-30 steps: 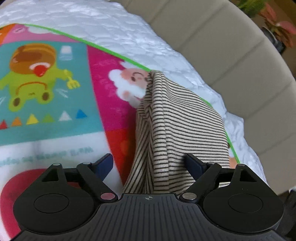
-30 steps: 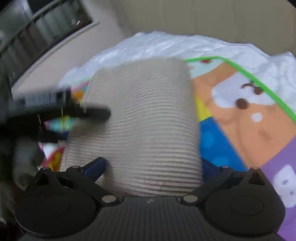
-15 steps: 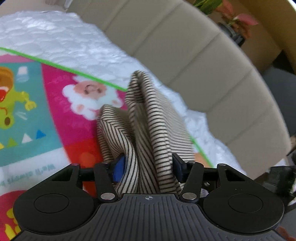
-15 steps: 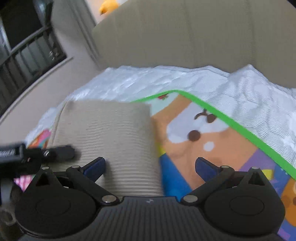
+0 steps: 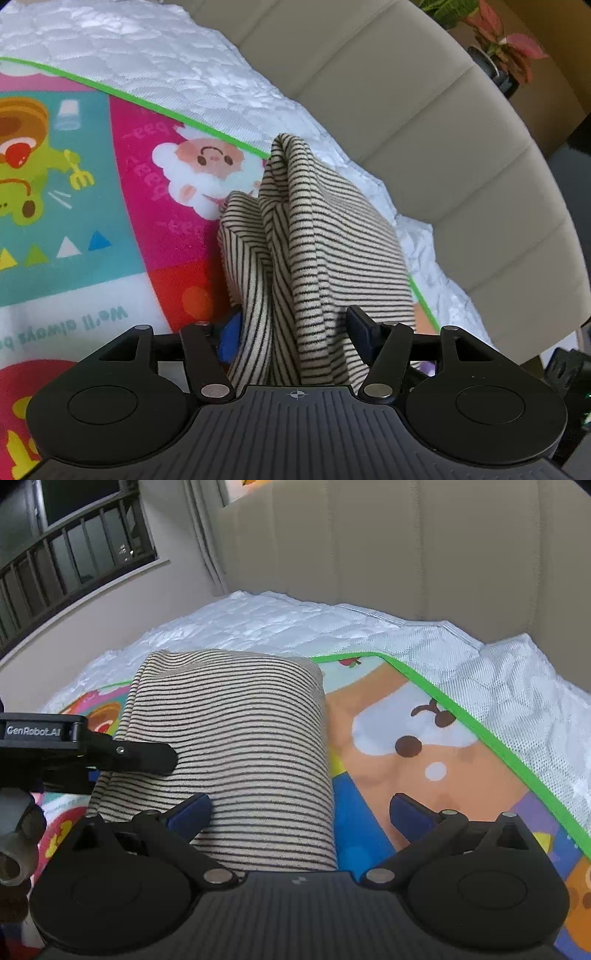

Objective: Fold clothes

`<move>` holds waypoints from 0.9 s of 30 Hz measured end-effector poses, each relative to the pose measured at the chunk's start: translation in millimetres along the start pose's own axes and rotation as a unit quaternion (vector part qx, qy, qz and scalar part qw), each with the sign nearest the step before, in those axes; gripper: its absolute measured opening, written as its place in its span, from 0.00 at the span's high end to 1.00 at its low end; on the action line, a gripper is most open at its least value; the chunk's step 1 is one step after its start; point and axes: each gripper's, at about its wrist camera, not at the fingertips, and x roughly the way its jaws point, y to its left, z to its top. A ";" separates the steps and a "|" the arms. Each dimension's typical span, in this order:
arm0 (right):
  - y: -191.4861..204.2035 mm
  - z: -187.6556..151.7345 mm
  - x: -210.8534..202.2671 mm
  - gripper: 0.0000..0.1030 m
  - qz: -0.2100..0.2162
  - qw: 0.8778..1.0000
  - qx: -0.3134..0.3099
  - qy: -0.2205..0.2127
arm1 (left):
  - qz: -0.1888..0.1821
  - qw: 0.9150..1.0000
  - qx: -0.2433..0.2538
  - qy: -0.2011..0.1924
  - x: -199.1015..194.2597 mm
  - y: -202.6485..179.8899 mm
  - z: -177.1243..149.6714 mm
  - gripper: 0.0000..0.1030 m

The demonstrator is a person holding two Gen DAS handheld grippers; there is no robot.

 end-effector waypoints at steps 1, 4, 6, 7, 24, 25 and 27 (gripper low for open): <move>-0.6 0.0 0.2 0.00 -0.001 1.000 0.002 -0.002 | -0.005 1.000 -0.001 -0.001 0.3 -0.4 0.6 0.37; 0.6 -0.4 0.5 0.00 -0.004 1.000 0.003 -0.008 | -0.023 0.999 0.021 -0.013 -3.6 -10.3 0.3 0.40; 0.6 0.8 1.0 0.00 -0.006 1.000 0.006 -0.017 | -0.041 0.998 0.043 -0.029 -9.0 -18.5 1.0 0.42; 0.3 1.9 0.7 0.00 -0.005 1.000 0.009 -0.021 | -0.049 0.997 0.051 -0.037 -11.2 -21.3 1.6 0.42; 6.7 -5.0 0.4 0.00 -0.012 0.999 -0.027 -0.030 | -0.006 0.999 -0.015 -0.044 -18.0 3.2 11.0 0.14; 6.6 -4.6 -0.9 0.00 -0.013 0.999 -0.025 -0.035 | -0.010 0.999 -0.015 -0.042 -17.2 3.1 11.5 0.14; 6.6 -2.7 -4.3 0.00 -0.018 0.998 -0.020 -0.048 | -0.007 0.999 -0.005 -0.037 -10.7 -0.9 9.5 0.21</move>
